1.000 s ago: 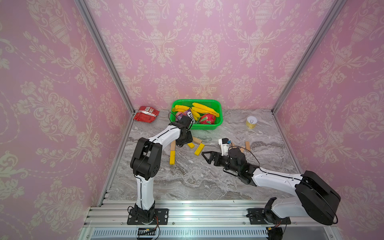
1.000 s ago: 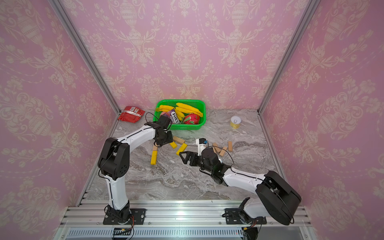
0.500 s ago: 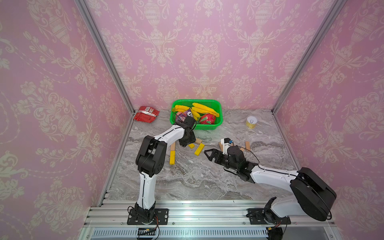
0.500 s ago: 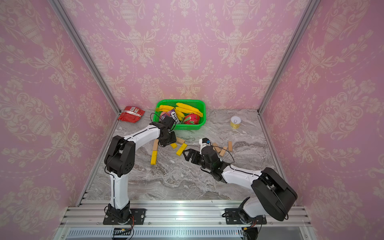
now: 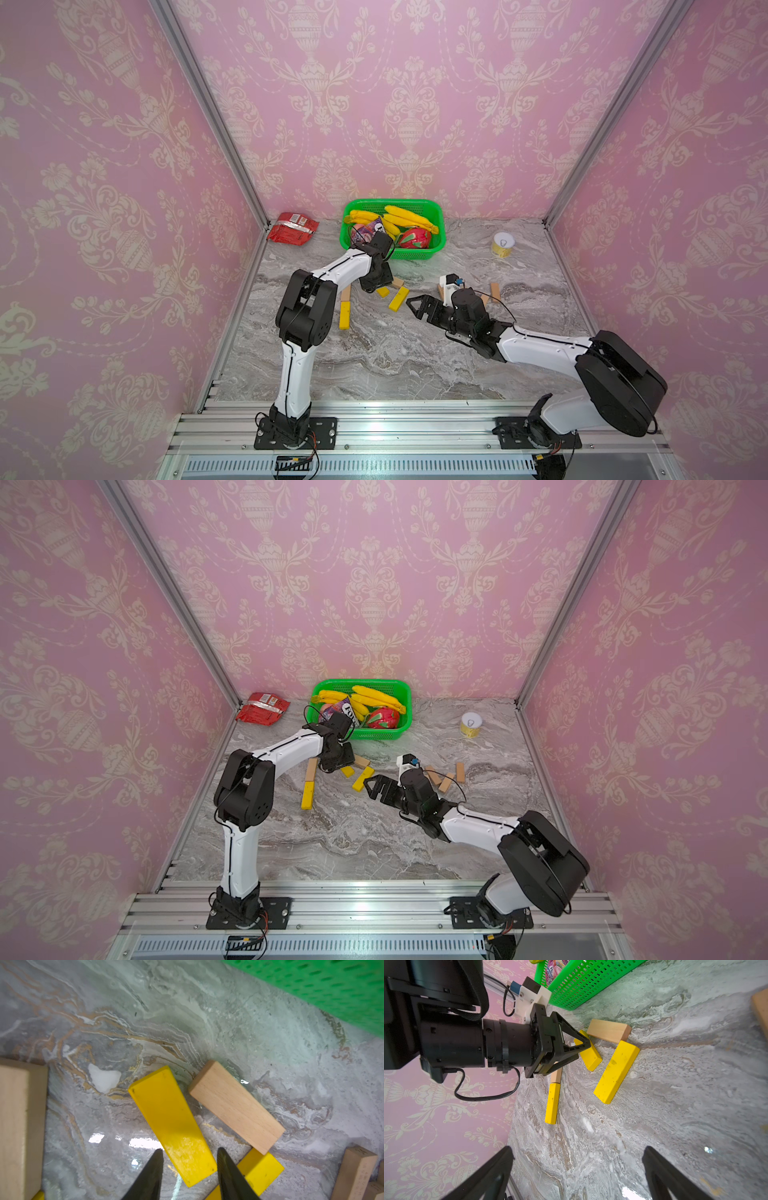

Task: Assemble the letter k with building blocks
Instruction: Pick up the building block from the center of the board.

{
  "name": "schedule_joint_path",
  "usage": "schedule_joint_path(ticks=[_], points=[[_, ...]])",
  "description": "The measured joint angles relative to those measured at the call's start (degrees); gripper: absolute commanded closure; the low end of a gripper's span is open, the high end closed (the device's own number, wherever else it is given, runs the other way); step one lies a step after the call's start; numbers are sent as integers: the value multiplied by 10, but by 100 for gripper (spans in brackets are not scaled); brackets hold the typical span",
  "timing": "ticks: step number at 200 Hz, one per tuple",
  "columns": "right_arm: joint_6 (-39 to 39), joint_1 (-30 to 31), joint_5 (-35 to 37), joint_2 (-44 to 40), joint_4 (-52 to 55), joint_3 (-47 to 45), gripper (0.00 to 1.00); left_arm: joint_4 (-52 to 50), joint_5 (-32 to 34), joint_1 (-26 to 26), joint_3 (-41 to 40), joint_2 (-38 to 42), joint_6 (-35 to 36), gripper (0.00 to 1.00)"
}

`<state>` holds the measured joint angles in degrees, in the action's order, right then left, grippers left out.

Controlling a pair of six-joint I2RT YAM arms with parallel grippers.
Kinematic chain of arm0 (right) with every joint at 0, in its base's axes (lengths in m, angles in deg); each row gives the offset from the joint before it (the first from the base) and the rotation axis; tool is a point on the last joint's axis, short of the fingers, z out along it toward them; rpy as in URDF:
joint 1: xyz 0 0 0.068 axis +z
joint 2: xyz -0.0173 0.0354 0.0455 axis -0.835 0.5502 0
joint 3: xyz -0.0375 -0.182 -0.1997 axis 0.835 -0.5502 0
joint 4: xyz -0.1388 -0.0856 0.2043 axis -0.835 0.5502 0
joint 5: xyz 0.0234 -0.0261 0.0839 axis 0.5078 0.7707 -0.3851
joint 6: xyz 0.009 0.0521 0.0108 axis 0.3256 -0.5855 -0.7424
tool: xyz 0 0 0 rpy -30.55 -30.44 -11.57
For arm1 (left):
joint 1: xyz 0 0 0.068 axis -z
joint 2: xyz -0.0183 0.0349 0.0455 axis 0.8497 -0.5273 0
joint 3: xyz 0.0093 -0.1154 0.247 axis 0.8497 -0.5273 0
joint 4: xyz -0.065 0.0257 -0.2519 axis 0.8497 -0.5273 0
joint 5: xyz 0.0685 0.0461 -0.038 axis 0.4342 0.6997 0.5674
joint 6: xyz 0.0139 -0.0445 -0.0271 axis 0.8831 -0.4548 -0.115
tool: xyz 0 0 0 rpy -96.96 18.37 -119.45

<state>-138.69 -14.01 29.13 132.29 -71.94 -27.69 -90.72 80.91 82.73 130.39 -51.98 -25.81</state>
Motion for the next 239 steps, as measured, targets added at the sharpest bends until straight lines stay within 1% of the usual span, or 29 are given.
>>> schedule_joint_path(ticks=[56,88,99,118,130,162,195,239], points=[[0,-3,-8,0,0,0,0,-9,14,0,9,-21,-4,55],[0,-3,-9,0,0,0,0,-9,16,1,9,-24,-4,59],[0,-4,-9,0,0,0,0,-10,17,1,9,-24,-4,62],[0,-4,-9,0,0,0,0,-18,26,1,9,-24,-3,70],[0,-4,-9,1,0,0,0,-18,30,1,7,-24,2,78],[0,-4,-11,2,-1,0,0,-9,39,1,-39,6,16,86],[0,-4,-14,2,-3,0,0,-8,49,1,-100,49,46,88],[-2,-4,-14,2,-11,-1,0,-3,48,1,-149,85,87,88]])
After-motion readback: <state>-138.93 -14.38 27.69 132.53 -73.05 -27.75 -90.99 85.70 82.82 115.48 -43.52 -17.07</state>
